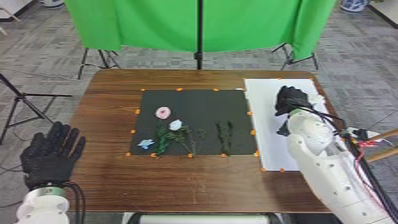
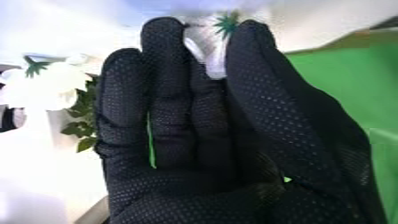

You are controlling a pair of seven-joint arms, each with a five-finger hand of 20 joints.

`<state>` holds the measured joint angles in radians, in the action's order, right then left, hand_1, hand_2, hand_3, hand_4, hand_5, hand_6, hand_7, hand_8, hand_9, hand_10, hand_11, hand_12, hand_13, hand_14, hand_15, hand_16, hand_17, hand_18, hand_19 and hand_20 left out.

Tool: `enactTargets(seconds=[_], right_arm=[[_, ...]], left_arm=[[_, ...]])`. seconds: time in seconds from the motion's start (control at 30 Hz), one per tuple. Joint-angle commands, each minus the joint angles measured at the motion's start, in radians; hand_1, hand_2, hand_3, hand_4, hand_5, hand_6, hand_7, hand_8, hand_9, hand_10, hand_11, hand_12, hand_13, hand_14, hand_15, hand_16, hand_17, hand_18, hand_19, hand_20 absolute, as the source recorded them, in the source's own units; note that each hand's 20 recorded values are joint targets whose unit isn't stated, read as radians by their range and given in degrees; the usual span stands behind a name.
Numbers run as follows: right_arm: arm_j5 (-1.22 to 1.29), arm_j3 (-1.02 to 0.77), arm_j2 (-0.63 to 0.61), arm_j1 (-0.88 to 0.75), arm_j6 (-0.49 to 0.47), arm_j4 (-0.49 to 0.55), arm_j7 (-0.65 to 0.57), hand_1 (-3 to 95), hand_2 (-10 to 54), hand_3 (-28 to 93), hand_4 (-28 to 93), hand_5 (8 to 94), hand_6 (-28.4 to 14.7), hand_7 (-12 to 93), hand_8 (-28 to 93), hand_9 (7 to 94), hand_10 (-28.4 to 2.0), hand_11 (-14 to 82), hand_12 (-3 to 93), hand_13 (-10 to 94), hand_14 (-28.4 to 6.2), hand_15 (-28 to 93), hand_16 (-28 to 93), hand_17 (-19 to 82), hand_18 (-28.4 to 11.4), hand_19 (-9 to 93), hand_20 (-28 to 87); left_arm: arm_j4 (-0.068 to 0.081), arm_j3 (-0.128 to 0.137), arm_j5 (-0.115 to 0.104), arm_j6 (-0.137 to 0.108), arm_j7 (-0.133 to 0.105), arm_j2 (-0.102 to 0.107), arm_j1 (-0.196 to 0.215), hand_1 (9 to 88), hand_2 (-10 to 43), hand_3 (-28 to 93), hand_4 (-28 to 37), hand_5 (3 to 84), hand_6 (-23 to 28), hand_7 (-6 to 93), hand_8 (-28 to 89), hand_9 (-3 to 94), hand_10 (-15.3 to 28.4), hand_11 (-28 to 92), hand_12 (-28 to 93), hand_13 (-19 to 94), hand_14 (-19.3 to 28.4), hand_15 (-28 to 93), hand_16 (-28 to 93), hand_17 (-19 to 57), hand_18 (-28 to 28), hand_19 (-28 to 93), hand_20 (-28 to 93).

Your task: Arrange flowers

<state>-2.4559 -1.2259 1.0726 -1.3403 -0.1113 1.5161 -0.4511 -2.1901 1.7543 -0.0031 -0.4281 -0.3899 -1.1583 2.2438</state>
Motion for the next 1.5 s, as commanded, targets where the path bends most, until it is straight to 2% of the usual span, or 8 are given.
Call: enactTargets(seconds=[0.03,0.23,0.6,1.03,1.1,1.27,1.37,1.5], right_arm=[[0.031,0.078,-0.059,-0.024,0.147,0.055,0.027,65.1,-9.5,66,-28,74.8,0.6,38,1,83.6,-9.2,13.0,43.8,67,-6.7,37,43,30,-19.9,77,37],[0.062,0.167,-0.035,-0.002,0.193,0.191,0.097,65.3,-9.5,67,-28,76.2,0.0,39,-2,84.4,-9.7,13.6,44.2,67,-7.0,38,43,31,-20.1,77,37],[-0.091,0.325,0.146,-0.006,0.071,0.176,0.271,65.0,-9.5,68,-28,75.5,-0.2,39,-1,83.8,-9.5,13.5,44.7,67,-6.8,38,43,31,-20.3,77,37],[-0.1,0.345,0.126,-0.035,0.007,0.216,0.251,62.7,-9.5,70,-28,71.1,-0.5,35,1,80.1,-9.5,11.5,42.9,64,-7.0,37,41,30,-20.7,76,37],[-0.117,0.345,0.125,-0.039,-0.007,0.22,0.259,62.4,-9.5,70,-28,69.5,-0.6,34,1,79.1,-10.0,10.4,41.2,63,-7.1,38,41,29,-20.7,76,36],[-0.099,0.343,0.122,-0.046,-0.016,0.235,0.241,61.0,-9.5,70,-28,65.2,-0.9,26,-3,73.6,-11.4,11.2,33.5,61,-7.3,39,40,28,-20.8,75,34],[-0.071,0.329,0.121,-0.052,-0.056,0.25,0.237,57.9,-9.5,71,-28,63.4,-0.9,24,-12,68.6,-13.1,18.6,24.8,60,-8.3,42,38,28,-21.2,76,33],[-0.046,0.311,0.127,-0.055,-0.074,0.248,0.234,49.2,-9.5,78,-28,60.7,-1.8,22,-14,66.0,-14.2,21.7,19.6,59,-11.1,47,29,27,-21.4,75,32]], left_arm=[[-0.004,0.006,-0.033,-0.025,-0.003,-0.014,0.025,29.5,14.9,78,-27.9,48.5,8.2,22.9,-12,43.4,14.2,31,14,32,14.7,52,-5,-3.5,14.2,36,20],[-0.007,0.006,-0.023,-0.022,0.0,-0.007,0.027,29.5,14.8,78,-28.1,48.6,8.2,23.0,-12,43.5,14.2,31,14,32,14.7,52,-5,-3.4,14.2,36,20],[0.013,0.005,-0.014,0.01,0.027,-0.006,0.0,29.5,14.7,78,-28.2,48.5,8.2,22.9,-12,43.4,14.3,31,14,32,14.7,52,-5,-3.5,14.2,36,20],[0.016,0.03,-0.035,-0.004,0.04,-0.008,0.006,29.2,14.8,77,-28.3,48.4,8.2,22.5,-12,43.3,14.4,31,14,32,14.8,52,-5,-3.6,14.2,36,20],[0.016,0.031,-0.056,-0.001,0.039,-0.009,0.006,29.1,14.9,77,-28.3,48.2,8.3,22.4,-12,43.3,14.3,31,14,32,14.8,52,-5,-3.6,14.2,36,20],[0.017,0.032,-0.053,-0.009,0.041,-0.008,0.002,29.0,14.9,77,-28.3,48.2,8.3,22.2,-12,43.3,14.4,31,14,32,14.8,52,-5,-3.7,14.3,36,20],[0.01,0.039,-0.054,-0.059,0.055,-0.012,-0.001,29.2,15.2,77,-28.3,48.0,8.3,22.1,-12,43.3,14.4,31,14,32,14.8,52,-5,-3.7,14.3,36,20],[0.011,0.044,-0.065,-0.061,0.06,-0.013,0.003,29.2,16.0,76,-28.3,48.2,8.5,22.1,-12,43.5,14.6,31,14,32,15.0,52,-5,-3.8,14.3,36,20]])
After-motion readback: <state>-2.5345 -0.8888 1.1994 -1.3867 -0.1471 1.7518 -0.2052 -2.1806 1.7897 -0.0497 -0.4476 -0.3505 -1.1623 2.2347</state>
